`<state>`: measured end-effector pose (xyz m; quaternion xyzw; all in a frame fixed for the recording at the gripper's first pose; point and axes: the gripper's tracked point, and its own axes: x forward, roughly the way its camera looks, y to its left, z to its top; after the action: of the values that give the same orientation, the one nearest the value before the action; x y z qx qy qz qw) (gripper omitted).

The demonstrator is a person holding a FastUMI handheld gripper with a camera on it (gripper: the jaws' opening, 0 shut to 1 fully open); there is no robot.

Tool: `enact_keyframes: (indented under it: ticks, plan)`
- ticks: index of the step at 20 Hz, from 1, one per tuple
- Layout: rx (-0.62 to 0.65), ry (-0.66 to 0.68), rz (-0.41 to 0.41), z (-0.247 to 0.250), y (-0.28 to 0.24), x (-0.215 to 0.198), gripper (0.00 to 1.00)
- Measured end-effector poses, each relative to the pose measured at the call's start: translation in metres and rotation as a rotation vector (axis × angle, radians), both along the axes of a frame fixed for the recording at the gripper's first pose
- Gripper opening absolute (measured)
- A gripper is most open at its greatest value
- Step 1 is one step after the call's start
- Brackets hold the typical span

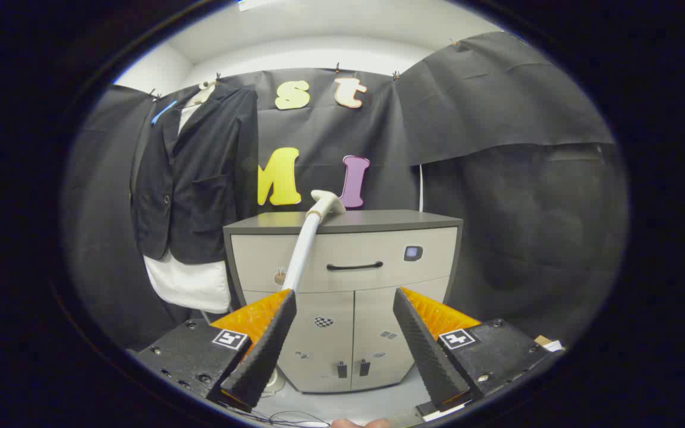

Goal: Iron the clothes twice with a garment steamer, once on the left side and once on the right side.

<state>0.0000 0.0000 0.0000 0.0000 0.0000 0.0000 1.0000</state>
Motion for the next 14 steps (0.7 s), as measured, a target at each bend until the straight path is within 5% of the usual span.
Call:
enact_keyframes:
  ticks: [14]
  plan:
    - [0.001, 0.071, 0.036, 0.016, 0.032, -0.003, 1.00]
